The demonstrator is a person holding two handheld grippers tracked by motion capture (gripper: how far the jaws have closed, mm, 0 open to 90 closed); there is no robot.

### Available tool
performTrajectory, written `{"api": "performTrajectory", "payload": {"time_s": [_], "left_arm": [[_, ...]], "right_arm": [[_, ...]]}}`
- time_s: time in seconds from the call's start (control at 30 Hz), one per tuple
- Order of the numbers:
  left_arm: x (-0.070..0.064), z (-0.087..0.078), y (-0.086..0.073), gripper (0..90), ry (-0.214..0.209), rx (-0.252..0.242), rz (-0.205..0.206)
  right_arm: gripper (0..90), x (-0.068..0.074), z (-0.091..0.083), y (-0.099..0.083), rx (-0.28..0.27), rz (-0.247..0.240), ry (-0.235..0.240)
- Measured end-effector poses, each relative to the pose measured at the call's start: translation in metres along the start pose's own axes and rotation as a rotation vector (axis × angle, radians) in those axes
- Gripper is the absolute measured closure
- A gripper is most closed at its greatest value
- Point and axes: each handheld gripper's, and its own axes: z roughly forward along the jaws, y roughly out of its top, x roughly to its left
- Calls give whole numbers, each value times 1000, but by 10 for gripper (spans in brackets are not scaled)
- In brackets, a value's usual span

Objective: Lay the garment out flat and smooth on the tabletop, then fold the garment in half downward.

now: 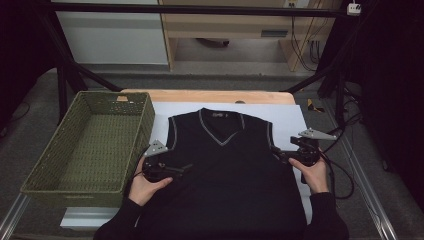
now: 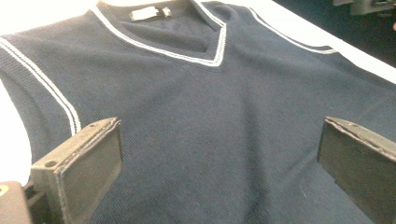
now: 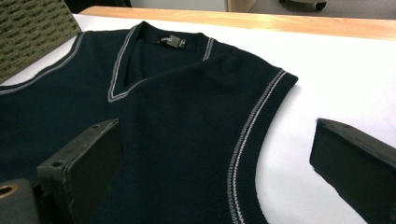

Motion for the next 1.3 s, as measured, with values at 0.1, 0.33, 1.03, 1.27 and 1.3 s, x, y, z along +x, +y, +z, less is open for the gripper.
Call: {"api": "performTrajectory", "payload": {"time_s": [0.1, 0.33, 1.03, 1.27, 1.3], "left_arm": [[4, 4, 6, 0, 9, -11, -13], [8, 11, 22, 0, 24, -10, -12], [43, 37, 55, 17, 141, 13, 1], [66, 52, 50, 105, 220, 53, -25], [68, 55, 49, 121, 224, 56, -25]], "right_arm": [[37, 0, -1, 0, -8, 0, 4], [34, -1, 0, 1, -7, 1, 3], [38, -10, 26, 15, 35, -6, -70], [93, -17, 42, 14, 75, -8, -87], [103, -19, 46, 14, 86, -9, -89]]}}
